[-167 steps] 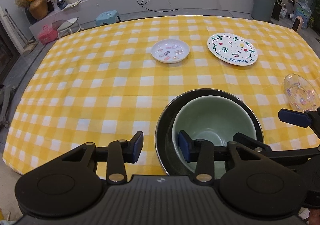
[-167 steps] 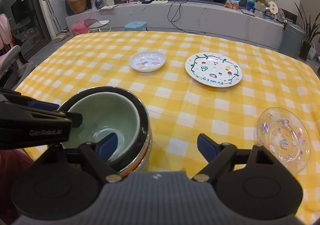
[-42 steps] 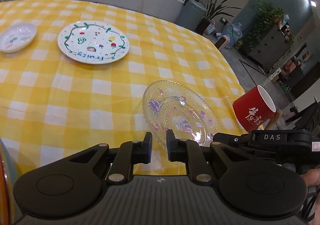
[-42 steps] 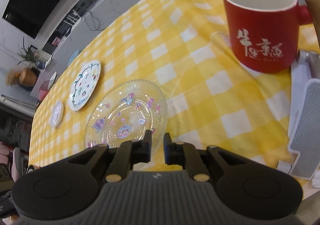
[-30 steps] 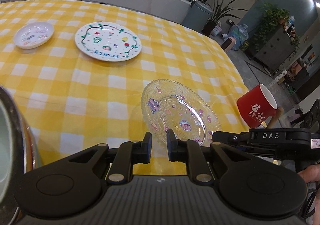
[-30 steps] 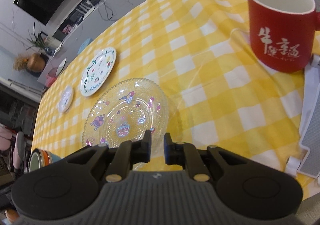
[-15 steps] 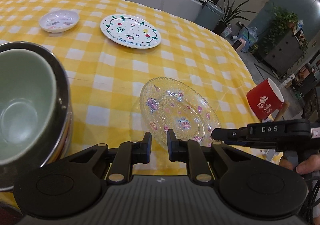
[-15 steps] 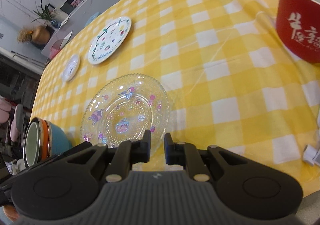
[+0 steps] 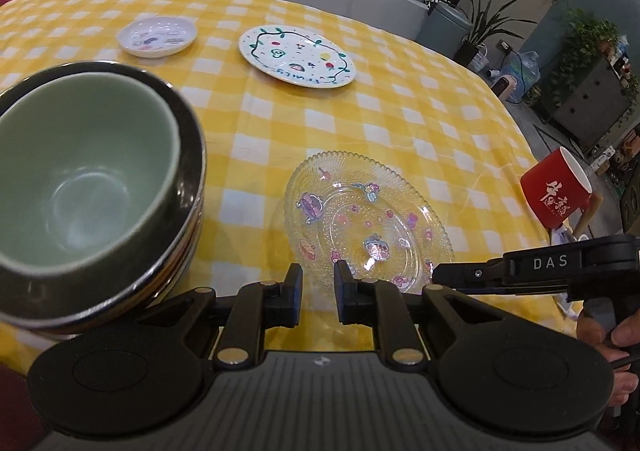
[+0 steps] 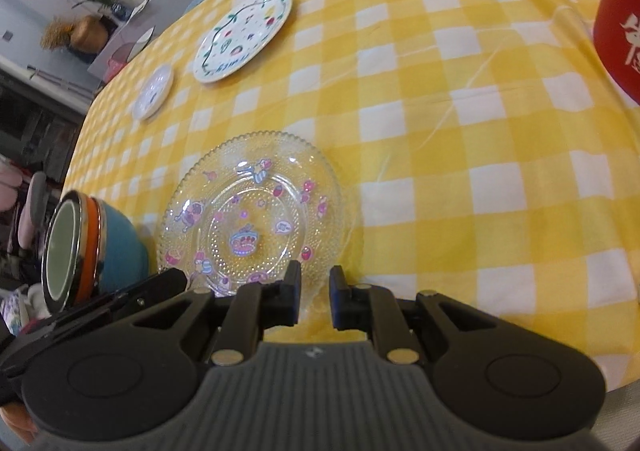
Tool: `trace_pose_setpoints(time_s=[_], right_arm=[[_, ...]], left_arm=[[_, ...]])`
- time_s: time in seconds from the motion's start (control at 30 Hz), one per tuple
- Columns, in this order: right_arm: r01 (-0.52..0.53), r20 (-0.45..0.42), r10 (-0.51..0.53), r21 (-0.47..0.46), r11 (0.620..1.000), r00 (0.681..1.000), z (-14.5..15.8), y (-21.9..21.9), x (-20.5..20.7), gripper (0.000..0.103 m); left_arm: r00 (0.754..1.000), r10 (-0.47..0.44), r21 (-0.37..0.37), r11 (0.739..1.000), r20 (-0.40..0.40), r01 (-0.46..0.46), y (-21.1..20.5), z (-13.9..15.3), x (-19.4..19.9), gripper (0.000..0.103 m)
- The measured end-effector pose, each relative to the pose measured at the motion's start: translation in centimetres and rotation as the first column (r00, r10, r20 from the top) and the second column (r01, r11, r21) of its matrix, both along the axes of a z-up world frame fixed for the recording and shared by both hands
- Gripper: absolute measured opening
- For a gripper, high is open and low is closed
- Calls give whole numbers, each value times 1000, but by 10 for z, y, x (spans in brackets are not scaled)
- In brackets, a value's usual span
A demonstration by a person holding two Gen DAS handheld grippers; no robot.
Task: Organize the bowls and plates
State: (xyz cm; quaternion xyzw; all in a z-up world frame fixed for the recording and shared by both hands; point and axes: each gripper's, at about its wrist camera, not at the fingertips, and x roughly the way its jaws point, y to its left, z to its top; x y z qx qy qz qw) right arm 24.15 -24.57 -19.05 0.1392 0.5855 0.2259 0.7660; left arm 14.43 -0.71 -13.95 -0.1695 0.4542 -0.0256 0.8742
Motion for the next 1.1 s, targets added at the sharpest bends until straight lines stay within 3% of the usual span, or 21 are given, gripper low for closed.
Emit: trace_pose_setpoints(time_s=[0.57, 1.1], right_arm=[[-88, 68, 97, -117, 989, 993, 5, 29, -9, 13], [-141, 171, 202, -315, 939, 964, 13, 62, -30, 23]], left_arm=[[997, -5, 18, 1000, -75, 7, 3, -11, -3, 21], [997, -41, 125, 991, -65, 49, -13, -8, -4, 29]])
